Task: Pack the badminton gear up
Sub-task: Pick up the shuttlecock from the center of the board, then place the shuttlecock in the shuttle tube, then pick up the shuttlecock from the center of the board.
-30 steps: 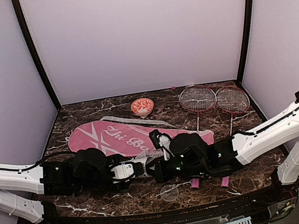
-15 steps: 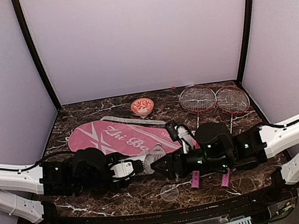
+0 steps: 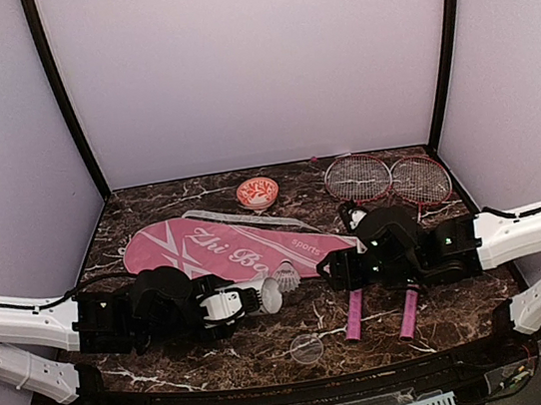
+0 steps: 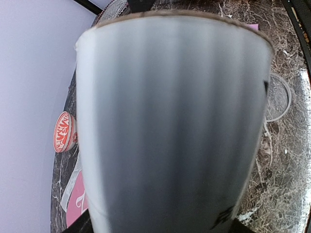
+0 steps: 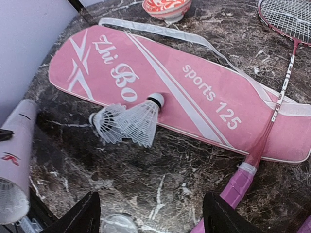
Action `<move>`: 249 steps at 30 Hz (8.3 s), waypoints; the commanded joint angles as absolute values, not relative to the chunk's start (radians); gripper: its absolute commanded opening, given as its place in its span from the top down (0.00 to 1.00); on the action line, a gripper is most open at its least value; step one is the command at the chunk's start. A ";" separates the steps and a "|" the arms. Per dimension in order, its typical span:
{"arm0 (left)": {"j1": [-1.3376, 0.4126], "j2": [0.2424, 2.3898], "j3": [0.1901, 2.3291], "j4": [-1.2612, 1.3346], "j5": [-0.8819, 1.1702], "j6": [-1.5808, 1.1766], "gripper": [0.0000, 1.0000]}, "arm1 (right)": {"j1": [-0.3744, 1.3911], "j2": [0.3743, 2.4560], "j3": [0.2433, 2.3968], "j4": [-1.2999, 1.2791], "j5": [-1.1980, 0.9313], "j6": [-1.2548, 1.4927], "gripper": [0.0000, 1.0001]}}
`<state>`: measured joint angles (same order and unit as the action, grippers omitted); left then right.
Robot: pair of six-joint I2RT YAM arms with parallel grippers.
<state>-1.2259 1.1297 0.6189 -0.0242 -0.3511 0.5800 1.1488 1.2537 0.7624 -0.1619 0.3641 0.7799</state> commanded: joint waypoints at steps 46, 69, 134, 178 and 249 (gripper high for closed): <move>-1.224 1.107 0.643 -0.017 -0.318 0.564 0.35 | 1.083 1.864 1.075 0.038 0.436 0.523 0.92; -1.224 1.122 0.695 -0.027 -0.315 0.580 0.35 | 1.077 1.213 0.675 0.001 0.321 0.747 1.00; -1.225 1.161 0.670 -0.019 -0.309 0.595 0.35 | 1.195 1.364 0.885 0.072 -0.191 0.714 1.00; -1.224 1.155 0.669 -0.020 -0.299 0.593 0.35 | 1.243 1.530 0.957 0.170 -0.035 0.736 1.00; -1.207 1.119 0.634 -0.013 -0.412 0.621 0.33 | 0.943 1.238 0.746 -0.106 0.084 0.843 0.19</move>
<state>-1.2186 1.1648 0.6456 -0.0319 -0.3874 0.6090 0.9684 1.1606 0.7082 -0.0780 0.0902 0.8154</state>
